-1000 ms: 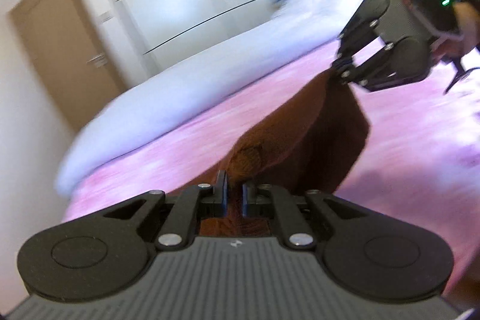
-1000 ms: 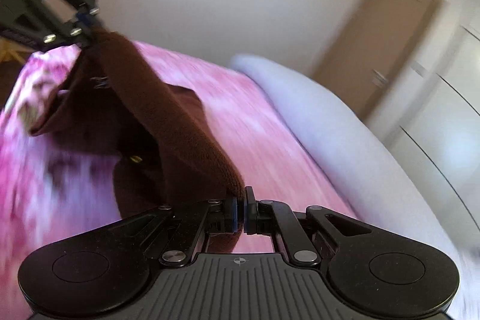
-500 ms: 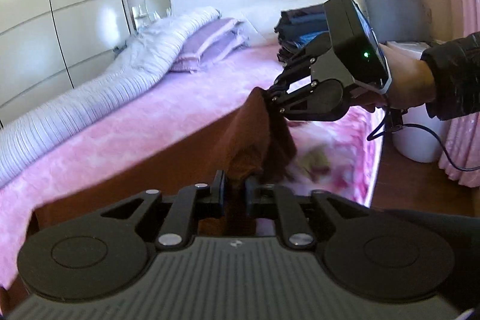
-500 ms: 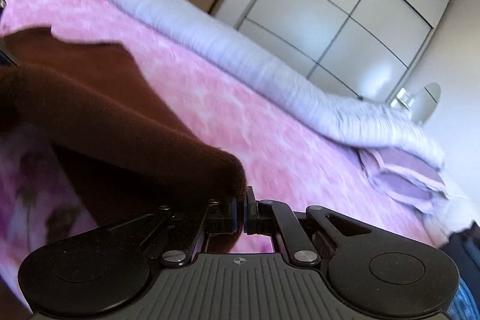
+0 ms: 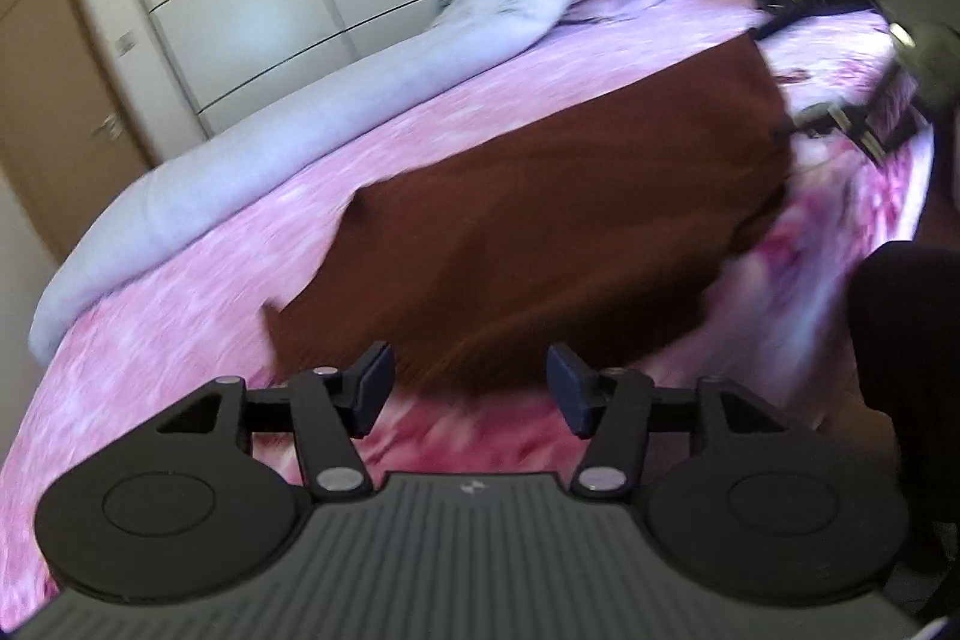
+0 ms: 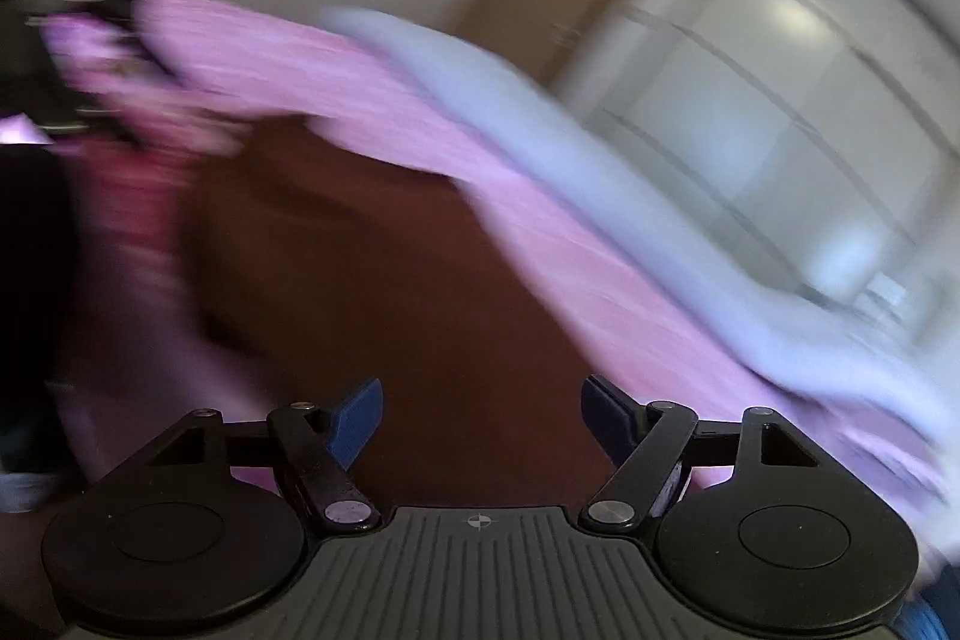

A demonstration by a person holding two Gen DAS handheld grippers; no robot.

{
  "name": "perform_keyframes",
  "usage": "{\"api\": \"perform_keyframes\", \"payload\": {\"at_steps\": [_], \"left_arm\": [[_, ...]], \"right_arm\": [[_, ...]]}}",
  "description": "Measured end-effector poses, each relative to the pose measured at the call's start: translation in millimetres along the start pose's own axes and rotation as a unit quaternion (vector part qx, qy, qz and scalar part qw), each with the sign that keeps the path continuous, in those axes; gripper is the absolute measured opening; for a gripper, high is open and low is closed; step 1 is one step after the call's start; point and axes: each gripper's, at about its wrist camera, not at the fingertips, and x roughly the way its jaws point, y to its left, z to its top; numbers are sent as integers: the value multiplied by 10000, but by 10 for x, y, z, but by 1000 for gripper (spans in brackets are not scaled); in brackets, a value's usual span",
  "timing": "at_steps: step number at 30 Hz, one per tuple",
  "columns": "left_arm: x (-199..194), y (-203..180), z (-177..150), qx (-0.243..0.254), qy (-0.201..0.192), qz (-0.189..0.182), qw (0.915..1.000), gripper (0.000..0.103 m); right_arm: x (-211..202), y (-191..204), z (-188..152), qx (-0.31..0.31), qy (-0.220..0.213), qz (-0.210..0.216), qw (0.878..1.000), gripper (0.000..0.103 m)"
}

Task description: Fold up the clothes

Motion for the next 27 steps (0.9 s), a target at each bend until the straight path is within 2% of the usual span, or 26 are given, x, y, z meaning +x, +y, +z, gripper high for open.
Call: {"api": "perform_keyframes", "payload": {"at_steps": [3, 5, 8, 9, 11, 12, 13, 14, 16, 19, 22, 25, 27], "left_arm": [[-66, 198, -162, 34, 51, 247, 9997, 53], [-146, 342, -246, 115, 48, 377, 9992, 59], [-195, 514, -336, 160, -27, 471, 9988, 62], [-203, 565, -363, 175, -50, 487, 9986, 62], [-164, 640, -382, 229, -90, 518, 9984, 64], [-142, 677, -393, 253, -108, 533, 9982, 65], [-98, 707, -408, 274, -115, 551, 9980, 66], [-34, 736, -423, 340, -109, 613, 9975, 66], [114, 778, -452, 680, -40, 822, 9943, 66], [346, 830, -466, 1338, 2, 964, 9863, 66], [605, 819, -419, 2042, -103, 925, 9745, 66], [865, 767, -311, 2521, -291, 790, 9640, 66], [1022, 696, -250, 2876, -459, 634, 9545, 66]], "right_arm": [[41, 538, 149, -742, -251, 523, 9956, 75], [161, 813, 248, -1045, -414, 726, 9910, 75], [331, 1066, 345, -1214, -278, 864, 9884, 68], [411, 1081, 368, -1177, -165, 887, 9889, 60], [532, 1088, 394, -1166, 34, 944, 9887, 52], [570, 1080, 397, -1195, 115, 977, 9879, 45], [608, 1072, 400, -1225, 197, 1011, 9871, 18], [596, 1022, 375, -1155, 218, 1036, 9876, 2], [558, 880, 367, -913, 190, 1110, 9894, 2], [282, 583, 432, -523, -37, 1016, 9934, 2], [83, 208, 553, -156, -266, 906, 9954, 2], [-29, -84, 676, -14, -380, 766, 9963, 3], [16, -285, 745, 155, -391, 716, 9965, 3]]}}
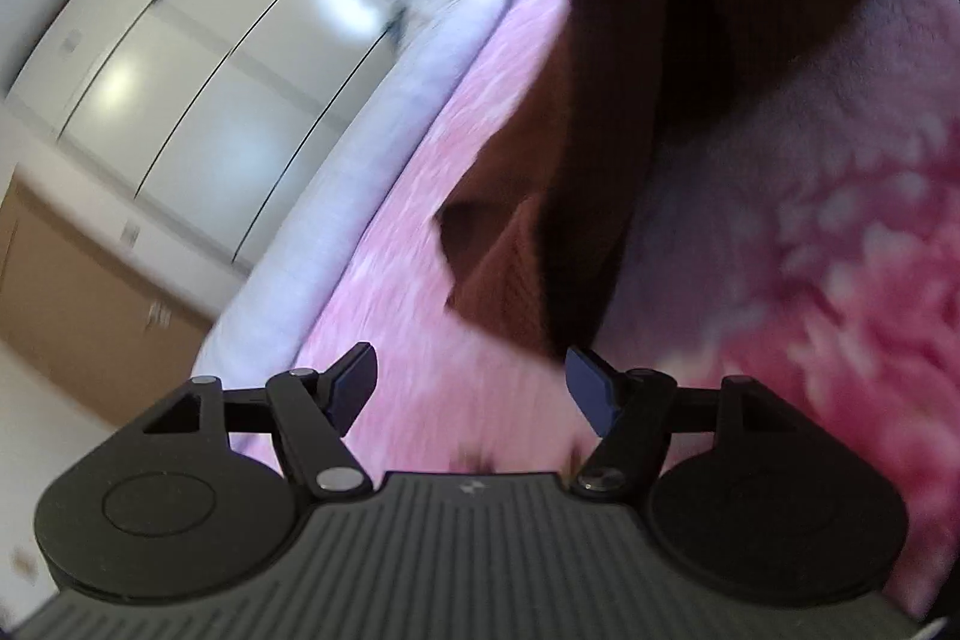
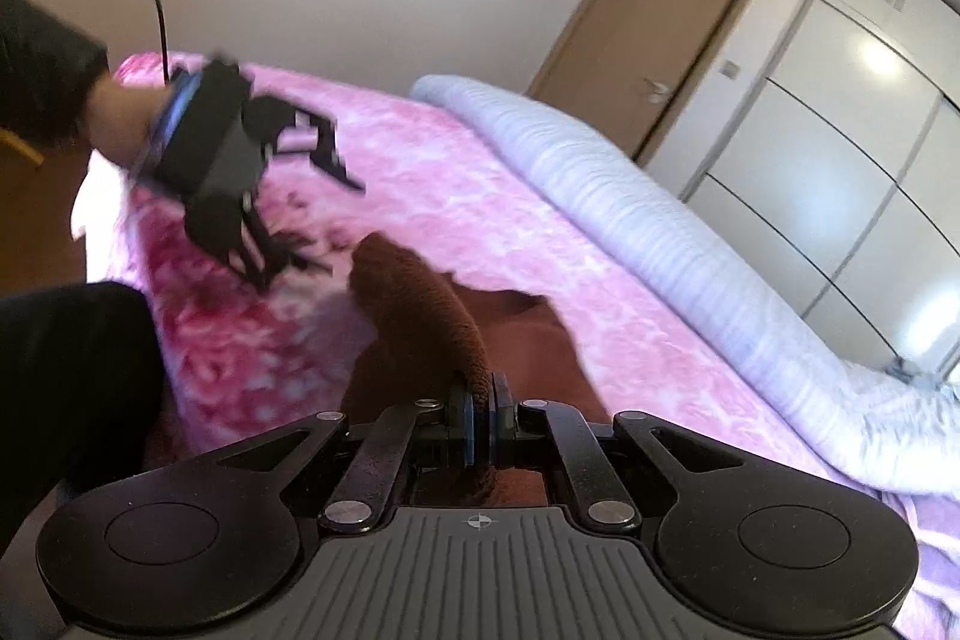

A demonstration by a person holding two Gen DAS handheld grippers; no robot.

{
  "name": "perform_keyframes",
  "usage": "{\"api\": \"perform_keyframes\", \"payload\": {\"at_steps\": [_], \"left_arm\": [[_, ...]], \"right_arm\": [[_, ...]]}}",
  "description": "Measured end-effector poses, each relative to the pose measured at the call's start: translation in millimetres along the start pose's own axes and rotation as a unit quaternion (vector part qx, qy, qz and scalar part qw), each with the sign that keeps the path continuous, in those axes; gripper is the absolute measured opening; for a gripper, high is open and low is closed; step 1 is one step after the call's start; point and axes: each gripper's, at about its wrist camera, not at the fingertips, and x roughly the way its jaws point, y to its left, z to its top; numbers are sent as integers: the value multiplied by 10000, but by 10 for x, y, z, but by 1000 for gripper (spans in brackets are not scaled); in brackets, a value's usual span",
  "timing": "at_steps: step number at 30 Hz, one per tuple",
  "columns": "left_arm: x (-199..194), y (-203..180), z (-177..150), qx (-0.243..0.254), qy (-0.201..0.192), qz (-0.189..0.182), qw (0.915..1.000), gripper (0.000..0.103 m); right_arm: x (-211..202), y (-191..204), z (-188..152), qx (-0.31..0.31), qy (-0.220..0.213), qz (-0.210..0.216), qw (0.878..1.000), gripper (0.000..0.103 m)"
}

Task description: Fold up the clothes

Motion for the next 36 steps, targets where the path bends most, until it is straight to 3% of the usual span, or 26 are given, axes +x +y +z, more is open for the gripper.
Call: {"api": "perform_keyframes", "payload": {"at_steps": [4, 6, 7, 8, 9, 10, 13, 17, 22, 28, 32, 36], "left_arm": [[238, -97, 123, 854, -416, -182, 9953, 66], [330, -50, 178, 827, -494, -366, 9947, 65], [372, 13, 211, 633, -483, -515, 9955, 54], [414, 81, 246, 418, -453, -661, 9959, 27], [457, 182, 290, 81, -330, -778, 9964, 12], [476, 319, 335, -362, -226, -797, 9959, 5], [265, 830, 453, -1641, -358, -464, 9847, 3], [-463, 1551, 639, -2745, -819, 235, 9578, 3], [-1537, 2230, 1060, -3136, -1264, 1136, 9342, 3], [-2558, 2911, 1737, -2911, -1854, 2042, 9161, 4], [-2673, 3261, 2111, -2712, -1919, 2303, 9146, 4], [-2042, 3383, 2251, -2675, -1572, 2131, 9265, 5]], "right_arm": [[57, -255, 82, 214, 26, -154, 9997, 3], [-40, -356, 92, 284, 42, -194, 9994, 3], [-80, -380, 77, 308, 50, -216, 9993, 3], [-69, -404, 69, 345, 66, -237, 9991, 3], [-57, -429, 61, 383, 82, -258, 9989, 3], [-44, -453, 53, 420, 98, -279, 9987, 2], [-155, -522, 121, 492, -64, -368, 9981, 2], [-530, -587, 363, 432, -551, -530, 9961, 2], [-1284, -692, 881, 248, -1509, -986, 9833, 2], [-2027, -1149, 1536, 160, -2535, -1710, 9520, 2], [-2168, -1569, 1839, 232, -2778, -1908, 9412, 2], [-1762, -2009, 1924, 393, -2605, -1816, 9474, 2]]}}
